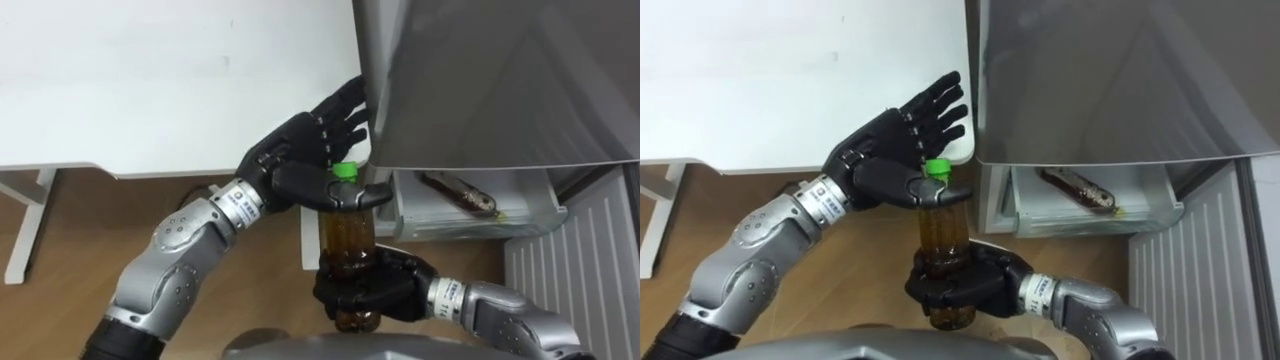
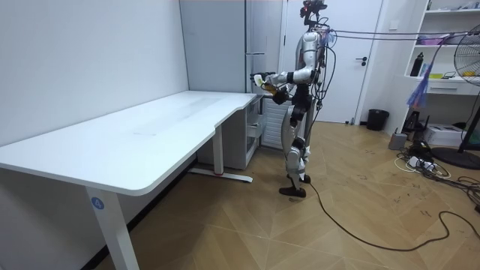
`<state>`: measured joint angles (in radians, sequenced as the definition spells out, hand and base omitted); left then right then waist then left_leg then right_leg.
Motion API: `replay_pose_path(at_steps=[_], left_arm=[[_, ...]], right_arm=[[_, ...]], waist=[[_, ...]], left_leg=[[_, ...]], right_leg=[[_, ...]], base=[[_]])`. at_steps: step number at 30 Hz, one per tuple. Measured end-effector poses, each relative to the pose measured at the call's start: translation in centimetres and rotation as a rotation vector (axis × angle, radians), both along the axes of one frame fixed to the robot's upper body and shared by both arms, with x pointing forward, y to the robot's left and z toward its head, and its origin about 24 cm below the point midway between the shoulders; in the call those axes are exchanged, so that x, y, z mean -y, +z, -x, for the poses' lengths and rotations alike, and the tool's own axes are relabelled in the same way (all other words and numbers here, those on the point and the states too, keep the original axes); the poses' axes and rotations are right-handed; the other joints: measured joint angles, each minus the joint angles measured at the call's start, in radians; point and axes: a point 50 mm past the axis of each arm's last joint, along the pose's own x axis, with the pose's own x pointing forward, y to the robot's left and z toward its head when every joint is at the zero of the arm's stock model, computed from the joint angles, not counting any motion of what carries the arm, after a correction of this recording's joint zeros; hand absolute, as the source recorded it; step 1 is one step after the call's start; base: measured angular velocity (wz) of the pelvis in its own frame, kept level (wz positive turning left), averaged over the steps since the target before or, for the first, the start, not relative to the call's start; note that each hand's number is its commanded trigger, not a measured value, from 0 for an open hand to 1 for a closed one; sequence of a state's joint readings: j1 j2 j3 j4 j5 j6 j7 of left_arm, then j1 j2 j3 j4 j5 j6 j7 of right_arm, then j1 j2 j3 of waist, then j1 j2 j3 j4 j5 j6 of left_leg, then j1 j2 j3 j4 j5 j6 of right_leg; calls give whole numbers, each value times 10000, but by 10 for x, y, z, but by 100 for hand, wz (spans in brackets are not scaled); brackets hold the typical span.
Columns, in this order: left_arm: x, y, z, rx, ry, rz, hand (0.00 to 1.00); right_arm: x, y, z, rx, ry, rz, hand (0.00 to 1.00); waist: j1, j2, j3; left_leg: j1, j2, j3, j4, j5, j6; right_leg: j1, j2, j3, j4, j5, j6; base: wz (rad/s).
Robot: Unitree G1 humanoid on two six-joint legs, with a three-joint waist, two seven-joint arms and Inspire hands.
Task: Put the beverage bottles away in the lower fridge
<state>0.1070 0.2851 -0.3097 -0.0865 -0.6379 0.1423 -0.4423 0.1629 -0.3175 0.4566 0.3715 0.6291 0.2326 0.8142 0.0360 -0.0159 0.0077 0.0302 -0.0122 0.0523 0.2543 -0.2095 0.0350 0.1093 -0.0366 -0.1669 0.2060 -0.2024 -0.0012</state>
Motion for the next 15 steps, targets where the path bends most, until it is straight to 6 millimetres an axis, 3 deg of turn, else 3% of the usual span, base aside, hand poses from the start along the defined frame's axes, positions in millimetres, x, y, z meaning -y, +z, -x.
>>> replay_pose_path(at_steps=[6,8,15], left_arm=[[-11,25,-8,1187,601,173,0],[-17,31,-10,1514,977,170,0],[-41,43,-18,1930,2634,75,0]], right_arm=[[4,-1,2,-55,-82,69,100],[6,-2,4,-127,-189,71,100],[17,-4,11,-347,-802,104,100]], waist=[[34,79,40],[113,153,4],[534,232,36]], left_leg=[[180,-1,0,-174,0,0],[208,-2,8,-187,0,0],[231,4,11,-154,1,-3]], right_leg=[[119,7,-4,-15,0,0],[137,12,-3,-19,0,1],[135,17,-38,-23,0,1]], base=[[0],[-2],[0]])
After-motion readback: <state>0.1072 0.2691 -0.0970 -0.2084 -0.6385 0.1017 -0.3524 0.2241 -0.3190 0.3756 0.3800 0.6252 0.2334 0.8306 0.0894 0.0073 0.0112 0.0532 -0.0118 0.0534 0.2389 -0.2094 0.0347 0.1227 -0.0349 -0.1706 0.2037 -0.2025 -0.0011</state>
